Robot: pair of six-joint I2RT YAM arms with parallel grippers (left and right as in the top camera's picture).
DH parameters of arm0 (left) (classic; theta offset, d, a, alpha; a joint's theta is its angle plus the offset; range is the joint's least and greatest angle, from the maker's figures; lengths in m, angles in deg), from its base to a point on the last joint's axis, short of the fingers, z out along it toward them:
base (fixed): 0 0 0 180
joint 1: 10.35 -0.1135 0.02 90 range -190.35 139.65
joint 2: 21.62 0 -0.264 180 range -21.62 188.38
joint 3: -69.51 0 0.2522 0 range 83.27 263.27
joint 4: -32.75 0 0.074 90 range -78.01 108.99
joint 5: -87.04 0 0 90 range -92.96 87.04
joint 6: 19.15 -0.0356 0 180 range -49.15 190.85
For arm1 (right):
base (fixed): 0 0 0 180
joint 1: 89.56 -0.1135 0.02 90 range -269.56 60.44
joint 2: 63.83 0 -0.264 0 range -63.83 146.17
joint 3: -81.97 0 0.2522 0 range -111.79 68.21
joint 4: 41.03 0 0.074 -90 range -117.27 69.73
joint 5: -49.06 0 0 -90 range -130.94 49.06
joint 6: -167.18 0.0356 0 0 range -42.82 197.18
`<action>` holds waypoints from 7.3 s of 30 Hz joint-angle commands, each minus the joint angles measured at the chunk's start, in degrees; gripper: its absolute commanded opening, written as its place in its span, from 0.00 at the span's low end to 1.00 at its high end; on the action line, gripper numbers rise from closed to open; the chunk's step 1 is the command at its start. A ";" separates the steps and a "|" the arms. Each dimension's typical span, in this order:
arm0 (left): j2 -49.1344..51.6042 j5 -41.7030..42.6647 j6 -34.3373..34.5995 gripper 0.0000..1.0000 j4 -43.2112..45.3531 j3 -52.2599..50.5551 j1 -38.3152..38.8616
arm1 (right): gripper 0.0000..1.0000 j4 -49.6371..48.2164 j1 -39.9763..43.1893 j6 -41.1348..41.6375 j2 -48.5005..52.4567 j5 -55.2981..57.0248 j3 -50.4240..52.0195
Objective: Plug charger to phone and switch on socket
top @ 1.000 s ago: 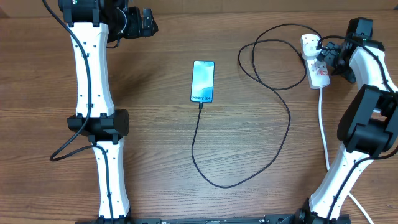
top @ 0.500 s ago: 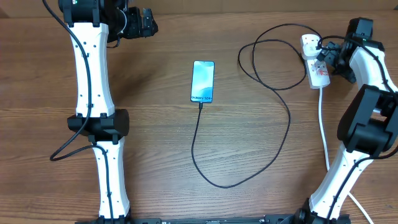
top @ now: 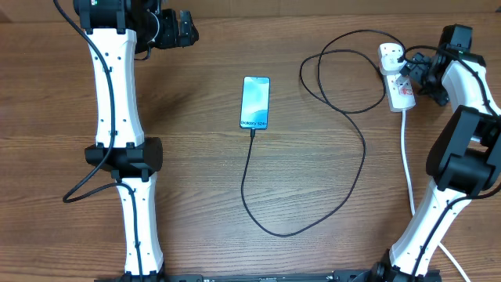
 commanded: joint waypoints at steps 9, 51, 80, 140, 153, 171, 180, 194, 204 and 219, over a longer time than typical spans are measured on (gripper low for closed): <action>0.02 -0.28 -0.87 1.00 -0.13 0.48 0.17 | 1.00 3.54 -0.76 -1.07 2.36 -3.87 0.24; 0.02 -0.15 1.51 1.00 2.71 0.48 0.28 | 1.00 41.72 -5.14 5.46 -43.23 -7.43 -4.26; 0.02 -0.13 1.51 1.00 2.60 0.48 0.28 | 1.00 54.18 -25.59 5.57 -60.57 -14.73 -2.43; 0.02 -0.13 1.51 1.00 2.60 0.48 0.28 | 1.00 -43.25 -18.95 -15.26 -133.63 -10.62 102.14; 0.02 -0.13 1.51 1.00 2.60 0.48 0.28 | 1.00 -48.76 -19.10 -16.31 -133.66 -8.46 107.01; 0.02 -0.13 1.51 1.00 2.60 0.48 0.28 | 1.00 -37.86 -19.04 -19.56 -133.63 -6.29 107.01; 0.02 -0.13 1.51 1.00 2.60 0.48 0.28 | 1.00 -37.83 -19.04 -25.31 -133.63 -5.88 107.01; 0.02 -0.13 1.51 1.00 2.60 0.48 0.28 | 1.00 -38.03 -19.04 -25.24 -133.63 -5.92 107.01; 0.02 -0.13 1.51 1.00 2.60 0.48 0.28 | 1.00 -38.03 -19.04 -25.27 -133.63 -5.92 107.01; 0.02 -0.11 1.31 1.00 -0.11 0.46 0.28 | 1.00 -38.03 -19.04 -25.27 -133.63 -5.92 107.01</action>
